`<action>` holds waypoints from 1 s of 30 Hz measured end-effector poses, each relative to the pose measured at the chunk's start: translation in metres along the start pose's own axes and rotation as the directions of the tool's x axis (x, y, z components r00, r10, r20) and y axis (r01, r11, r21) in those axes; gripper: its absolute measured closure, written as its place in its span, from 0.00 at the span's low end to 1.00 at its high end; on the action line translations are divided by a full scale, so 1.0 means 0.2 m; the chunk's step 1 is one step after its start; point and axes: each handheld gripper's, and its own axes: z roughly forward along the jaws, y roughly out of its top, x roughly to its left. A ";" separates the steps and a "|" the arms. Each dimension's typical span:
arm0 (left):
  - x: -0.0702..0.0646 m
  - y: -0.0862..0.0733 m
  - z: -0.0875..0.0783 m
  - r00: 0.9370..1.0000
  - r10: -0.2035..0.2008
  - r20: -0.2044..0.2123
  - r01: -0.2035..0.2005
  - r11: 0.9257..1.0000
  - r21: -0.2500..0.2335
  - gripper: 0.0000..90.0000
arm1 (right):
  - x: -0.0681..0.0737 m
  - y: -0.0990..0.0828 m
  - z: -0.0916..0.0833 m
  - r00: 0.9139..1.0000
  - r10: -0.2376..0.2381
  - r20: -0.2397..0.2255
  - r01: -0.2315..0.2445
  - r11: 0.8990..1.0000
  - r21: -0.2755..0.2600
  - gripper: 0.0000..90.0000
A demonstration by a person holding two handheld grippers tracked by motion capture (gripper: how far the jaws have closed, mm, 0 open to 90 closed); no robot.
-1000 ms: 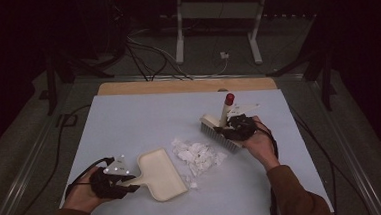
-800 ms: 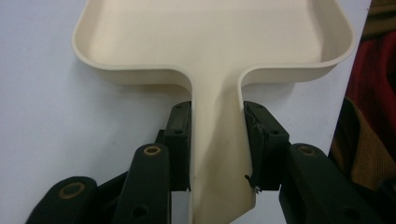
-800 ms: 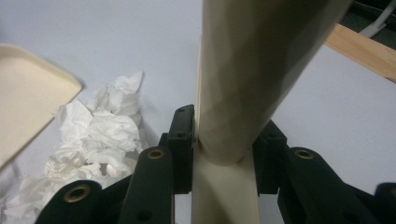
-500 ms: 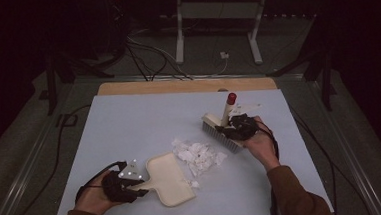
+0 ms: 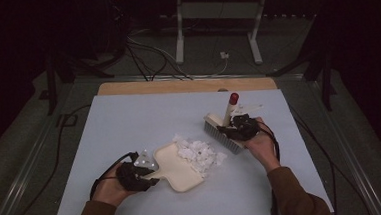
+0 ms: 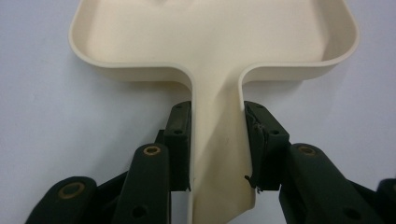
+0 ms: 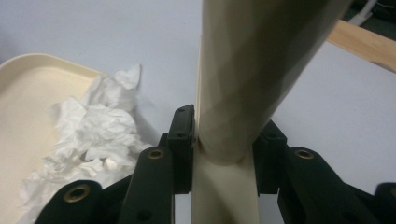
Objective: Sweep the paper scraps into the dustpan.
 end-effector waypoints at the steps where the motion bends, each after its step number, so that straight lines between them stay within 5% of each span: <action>1: 0.00 0.01 0.00 1.000 -0.002 -0.001 0.002 1.000 -0.002 0.74 | 0.00 0.00 0.00 1.000 0.004 0.000 -0.004 1.000 0.000 0.74; 11: -0.03 -0.05 -0.08 0.999 0.044 0.023 -0.044 0.999 -0.007 0.74 | -0.01 -0.01 -0.01 1.000 0.014 0.005 -0.014 1.000 -0.001 0.74; 20: 0.10 -0.09 -0.14 0.999 -0.016 -0.028 0.015 1.000 -0.027 0.74 | 0.01 -0.01 0.01 0.999 0.029 0.013 -0.029 1.000 0.010 0.74; 30: 0.21 -0.05 -0.09 1.000 -0.010 0.000 0.010 1.000 0.014 0.74 | 0.01 -0.02 0.00 0.999 0.032 0.017 -0.032 0.999 0.017 0.74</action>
